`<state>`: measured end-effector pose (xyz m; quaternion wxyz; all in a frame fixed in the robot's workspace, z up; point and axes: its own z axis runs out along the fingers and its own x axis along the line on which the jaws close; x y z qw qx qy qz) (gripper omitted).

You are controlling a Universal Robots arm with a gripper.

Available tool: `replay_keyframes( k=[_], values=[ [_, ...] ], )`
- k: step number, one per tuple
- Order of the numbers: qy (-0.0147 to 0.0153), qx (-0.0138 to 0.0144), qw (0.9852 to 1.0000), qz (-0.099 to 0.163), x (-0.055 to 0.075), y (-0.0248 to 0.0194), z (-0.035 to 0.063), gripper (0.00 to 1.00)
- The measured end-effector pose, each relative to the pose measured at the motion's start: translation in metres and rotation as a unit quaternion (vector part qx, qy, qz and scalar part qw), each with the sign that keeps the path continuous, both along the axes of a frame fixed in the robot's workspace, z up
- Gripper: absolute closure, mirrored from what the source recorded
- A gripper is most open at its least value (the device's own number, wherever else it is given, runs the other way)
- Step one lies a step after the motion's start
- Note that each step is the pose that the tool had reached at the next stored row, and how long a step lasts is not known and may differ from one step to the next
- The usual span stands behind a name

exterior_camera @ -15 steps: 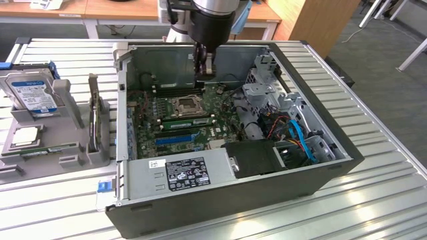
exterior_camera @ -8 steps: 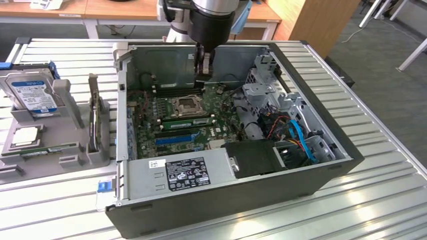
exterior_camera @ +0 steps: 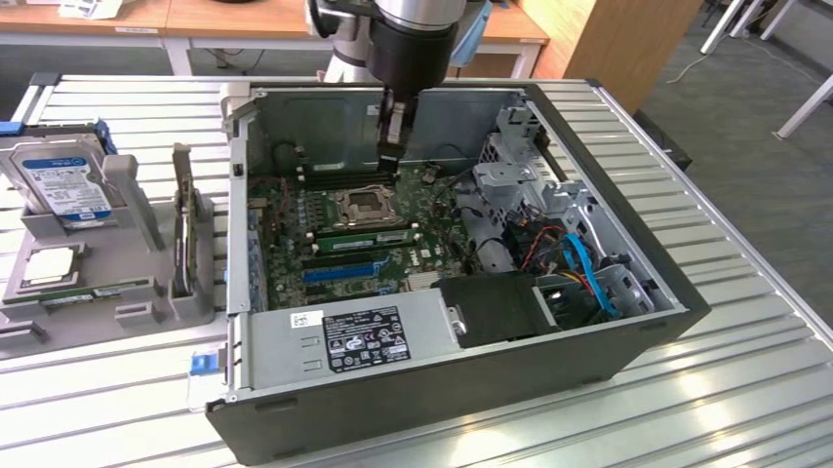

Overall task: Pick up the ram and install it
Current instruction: 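Press down the ram until it locks into place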

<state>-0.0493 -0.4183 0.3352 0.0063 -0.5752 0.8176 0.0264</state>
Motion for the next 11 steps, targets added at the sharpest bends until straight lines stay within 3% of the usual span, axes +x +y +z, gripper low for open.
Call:
replay_keyframes(
  k=[6, 11],
  values=[
    [0.0, 0.0, 0.9989, -0.047, -0.0001, 0.0, -0.0005, 0.9],
    [0.0, 0.0, 0.9961, -0.088, -0.0002, 0.0, -0.0009, 0.9]
  ],
)
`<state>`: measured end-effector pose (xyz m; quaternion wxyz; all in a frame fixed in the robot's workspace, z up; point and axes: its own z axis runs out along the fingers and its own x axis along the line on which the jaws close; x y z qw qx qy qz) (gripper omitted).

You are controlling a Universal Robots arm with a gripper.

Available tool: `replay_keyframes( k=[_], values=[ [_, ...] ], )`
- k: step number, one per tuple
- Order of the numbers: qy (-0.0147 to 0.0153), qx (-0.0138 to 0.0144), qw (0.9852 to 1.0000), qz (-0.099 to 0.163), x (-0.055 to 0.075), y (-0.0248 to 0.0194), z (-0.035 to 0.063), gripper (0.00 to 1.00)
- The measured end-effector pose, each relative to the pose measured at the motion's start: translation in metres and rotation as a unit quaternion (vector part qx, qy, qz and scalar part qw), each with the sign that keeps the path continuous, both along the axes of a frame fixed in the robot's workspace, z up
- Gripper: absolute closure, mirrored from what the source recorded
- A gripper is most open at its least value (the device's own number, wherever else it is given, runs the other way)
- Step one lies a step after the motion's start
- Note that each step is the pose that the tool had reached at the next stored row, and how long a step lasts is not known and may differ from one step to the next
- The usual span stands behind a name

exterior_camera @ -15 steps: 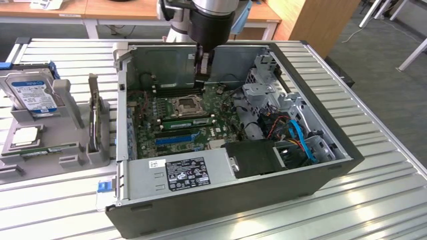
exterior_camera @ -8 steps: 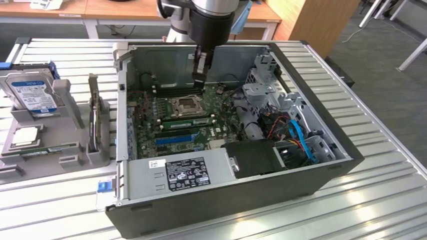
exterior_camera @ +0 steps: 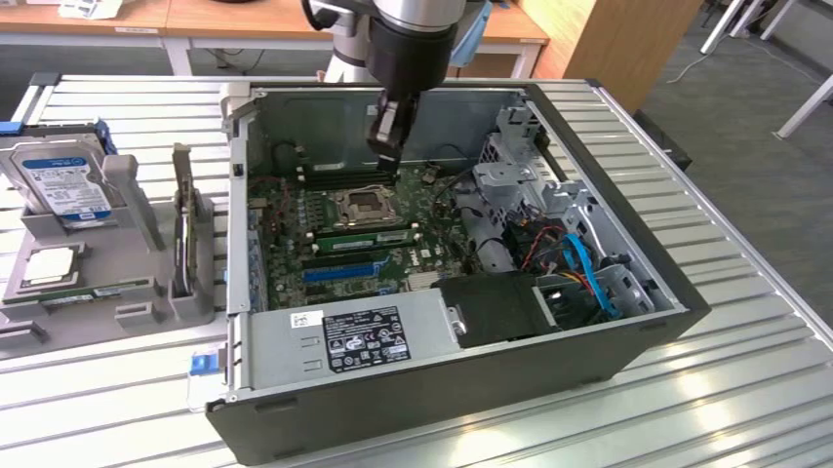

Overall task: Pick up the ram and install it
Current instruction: 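Press down the ram until it locks into place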

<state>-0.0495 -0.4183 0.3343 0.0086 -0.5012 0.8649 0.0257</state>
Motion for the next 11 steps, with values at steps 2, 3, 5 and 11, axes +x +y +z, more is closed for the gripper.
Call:
replay_keyframes(
  k=[2, 3, 5, 11],
  values=[
    [0.0, 0.0, 0.9999, -0.016, -0.0001, 0.0, -0.0002, 0.9],
    [0.0, 0.0, 0.9997, -0.023, -0.0001, 0.0, -0.0003, 0.9],
    [0.0, 0.0, 0.9992, -0.039, -0.0002, 0.0, -0.0005, 0.9],
    [0.0, 0.0, 0.9964, -0.084, -0.0007, 0.0, -0.0011, 0.9]
  ],
)
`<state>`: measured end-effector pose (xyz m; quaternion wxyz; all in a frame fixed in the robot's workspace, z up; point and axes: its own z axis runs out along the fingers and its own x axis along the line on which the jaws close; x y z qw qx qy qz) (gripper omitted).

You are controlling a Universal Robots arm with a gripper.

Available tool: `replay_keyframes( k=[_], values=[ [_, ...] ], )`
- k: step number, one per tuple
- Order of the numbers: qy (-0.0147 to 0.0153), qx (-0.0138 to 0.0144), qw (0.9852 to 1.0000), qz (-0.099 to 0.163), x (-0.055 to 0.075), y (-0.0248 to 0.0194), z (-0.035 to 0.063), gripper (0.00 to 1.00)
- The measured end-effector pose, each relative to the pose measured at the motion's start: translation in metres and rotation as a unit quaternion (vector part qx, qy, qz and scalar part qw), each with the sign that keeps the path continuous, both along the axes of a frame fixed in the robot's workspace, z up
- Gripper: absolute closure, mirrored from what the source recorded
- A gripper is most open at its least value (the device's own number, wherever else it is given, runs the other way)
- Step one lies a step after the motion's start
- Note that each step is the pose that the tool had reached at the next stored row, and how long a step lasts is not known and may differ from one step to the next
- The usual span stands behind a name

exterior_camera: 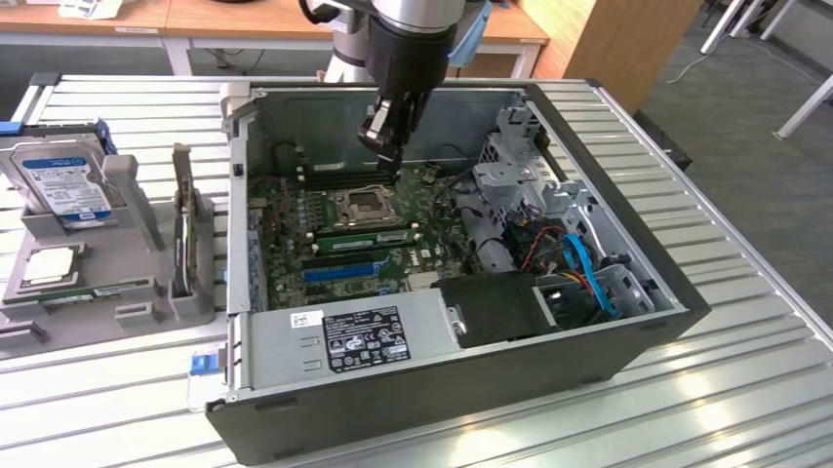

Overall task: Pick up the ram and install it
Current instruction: 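Press down the ram until it locks into place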

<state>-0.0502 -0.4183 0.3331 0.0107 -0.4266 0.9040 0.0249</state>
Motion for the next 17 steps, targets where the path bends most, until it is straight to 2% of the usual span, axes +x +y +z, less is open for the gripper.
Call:
replay_keyframes(
  k=[6, 12, 17],
  values=[
    [0.0, 0.0001, 0.9991, -0.043, -0.0008, 0.0, -0.0008, 0.9],
    [0.0, 0.0, 0.9966, -0.082, -0.0024, 0.0, -0.0019, 0.9],
    [0.0, 0.0, 0.9963, -0.086, -0.0029, 0.0, -0.002, 0.9]
  ],
)
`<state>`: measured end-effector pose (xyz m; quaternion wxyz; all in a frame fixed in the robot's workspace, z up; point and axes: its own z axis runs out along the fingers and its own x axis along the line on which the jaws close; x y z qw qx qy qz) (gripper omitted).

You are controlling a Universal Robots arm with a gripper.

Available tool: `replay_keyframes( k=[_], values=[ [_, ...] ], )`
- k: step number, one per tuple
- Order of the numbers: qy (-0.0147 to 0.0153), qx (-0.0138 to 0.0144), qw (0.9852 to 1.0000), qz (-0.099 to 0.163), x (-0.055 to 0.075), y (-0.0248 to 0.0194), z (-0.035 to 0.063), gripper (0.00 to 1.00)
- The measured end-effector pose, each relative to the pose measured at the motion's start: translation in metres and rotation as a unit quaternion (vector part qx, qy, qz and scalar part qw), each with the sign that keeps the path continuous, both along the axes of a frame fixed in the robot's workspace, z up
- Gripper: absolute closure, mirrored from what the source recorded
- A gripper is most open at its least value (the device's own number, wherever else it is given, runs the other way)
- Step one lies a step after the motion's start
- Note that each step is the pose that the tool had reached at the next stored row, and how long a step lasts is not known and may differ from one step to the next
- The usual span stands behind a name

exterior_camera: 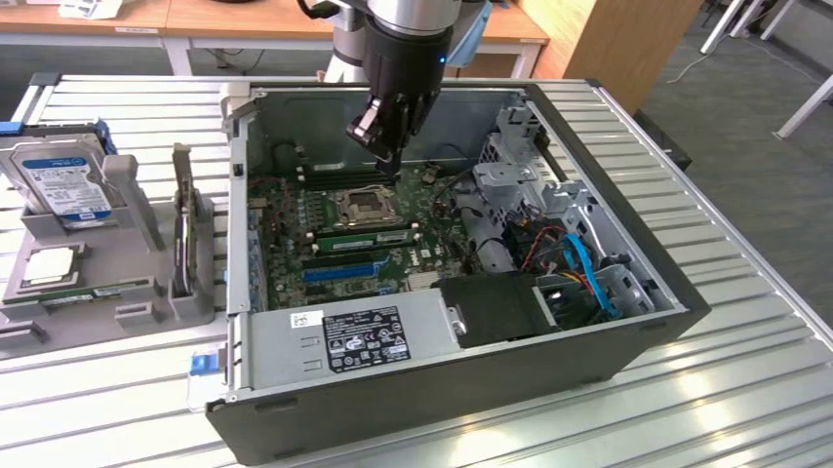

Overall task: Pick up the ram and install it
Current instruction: 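Press down the ram until it locks into place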

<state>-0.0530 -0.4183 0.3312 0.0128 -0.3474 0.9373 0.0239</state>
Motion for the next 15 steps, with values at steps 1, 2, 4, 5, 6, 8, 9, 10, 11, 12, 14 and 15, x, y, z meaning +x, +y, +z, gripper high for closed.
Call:
replay_keyframes(
  k=[1, 2, 4, 5, 6, 8, 9, 10, 11, 12, 14, 15],
  values=[
    [0.0, 0.0, 1.0, 0.0, 0.0, 0.0, 0.0, 0.9],
    [0.0, 0.0, 1.0, 0.0, 0.0, 0.0, 0.0, 0.9],
    [0.0, 0.0, 1.0, 0.0, 0.0, 0.0, 0.0, 0.9],
    [0.0, 0.0, 1.0, 0.0, 0.0, 0.0, 0.0, 0.9],
    [0.0, 0.0, 1.0, 0.0, 0.0, 0.0, 0.0, 0.9],
    [0.0, 0.0, 1.0, 0.0, 0.0, 0.0, 0.0, 0.9],
    [0.0, 0.0, 1.0, -0.001, 0.0, 0.0, 0.0, 0.9],
    [0.0, 0.0, 1.0, -0.003, 0.0, 0.0, 0.0, 0.9],
    [0.0005, 0.0, 1.0, -0.006, -0.0001, 0.0, -0.0001, 0.9],
    [0.0015, 0.0, 1.0, -0.01, -0.0002, 0.0, -0.0001, 0.9],
    [0.0036, 0.0, 0.9998, -0.021, -0.0002, 0.0, -0.0001, 0.9],
    [0.004, 0.0, 0.9996, -0.028, -0.0002, 0.0, -0.0001, 0.9]
  ],
)
